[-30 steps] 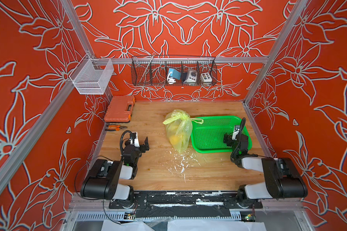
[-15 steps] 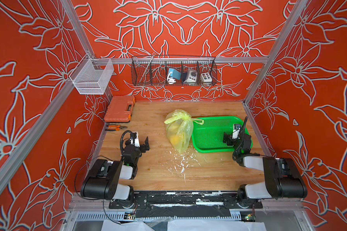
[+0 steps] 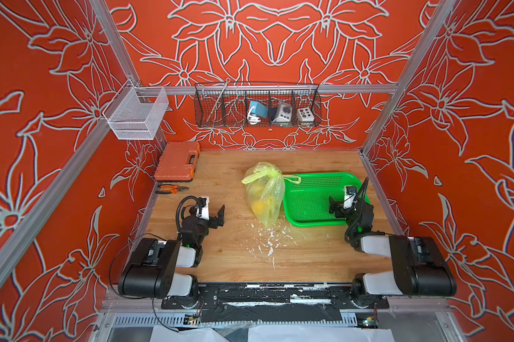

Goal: Place the pears into plastic bags & tie knots
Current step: Reset both arms

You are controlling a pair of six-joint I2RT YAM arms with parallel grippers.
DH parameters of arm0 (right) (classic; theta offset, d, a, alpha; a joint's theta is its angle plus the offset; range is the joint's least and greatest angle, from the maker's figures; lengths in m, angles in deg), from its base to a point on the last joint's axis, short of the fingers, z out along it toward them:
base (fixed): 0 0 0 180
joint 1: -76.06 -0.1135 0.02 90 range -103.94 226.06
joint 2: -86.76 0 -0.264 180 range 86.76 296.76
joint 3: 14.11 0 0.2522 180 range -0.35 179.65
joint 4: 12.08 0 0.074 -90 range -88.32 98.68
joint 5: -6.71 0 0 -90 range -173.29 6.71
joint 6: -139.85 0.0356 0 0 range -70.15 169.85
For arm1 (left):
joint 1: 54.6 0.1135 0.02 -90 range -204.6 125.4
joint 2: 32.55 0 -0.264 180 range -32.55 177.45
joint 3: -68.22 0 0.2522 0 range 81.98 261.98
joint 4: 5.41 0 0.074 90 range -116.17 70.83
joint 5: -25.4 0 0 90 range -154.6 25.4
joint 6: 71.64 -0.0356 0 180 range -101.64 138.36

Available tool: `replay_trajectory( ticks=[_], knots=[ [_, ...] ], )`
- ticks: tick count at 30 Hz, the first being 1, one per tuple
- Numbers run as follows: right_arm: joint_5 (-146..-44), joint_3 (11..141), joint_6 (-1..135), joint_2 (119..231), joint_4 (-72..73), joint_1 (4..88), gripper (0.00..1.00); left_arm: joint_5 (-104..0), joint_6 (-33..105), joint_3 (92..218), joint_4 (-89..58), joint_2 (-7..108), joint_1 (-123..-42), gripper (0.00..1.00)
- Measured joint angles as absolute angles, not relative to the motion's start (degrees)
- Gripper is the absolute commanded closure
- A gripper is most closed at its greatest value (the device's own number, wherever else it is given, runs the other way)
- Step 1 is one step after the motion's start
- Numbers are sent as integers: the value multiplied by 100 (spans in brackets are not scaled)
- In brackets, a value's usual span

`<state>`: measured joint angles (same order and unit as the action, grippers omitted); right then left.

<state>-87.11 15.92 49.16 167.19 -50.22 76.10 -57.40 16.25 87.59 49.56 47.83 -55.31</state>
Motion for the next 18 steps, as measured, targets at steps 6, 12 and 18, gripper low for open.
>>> replay_trajectory(
  ticks=[6, 12, 18],
  knots=[
    [-8547, 1791, 4912, 16734, -4585, 7603, 2, -6027, 1728, 8835, 4914, 4788, -5527, 2],
    [-8486, 1821, 4912, 16734, -4506, 7592, 2, -6254, 1719, 8835, 4905, 4788, -5615, 2],
    [-8483, 1824, 4912, 16743, -4510, 7592, 2, -6389, 1708, 8835, 4897, 4790, -5719, 2]
  ],
)
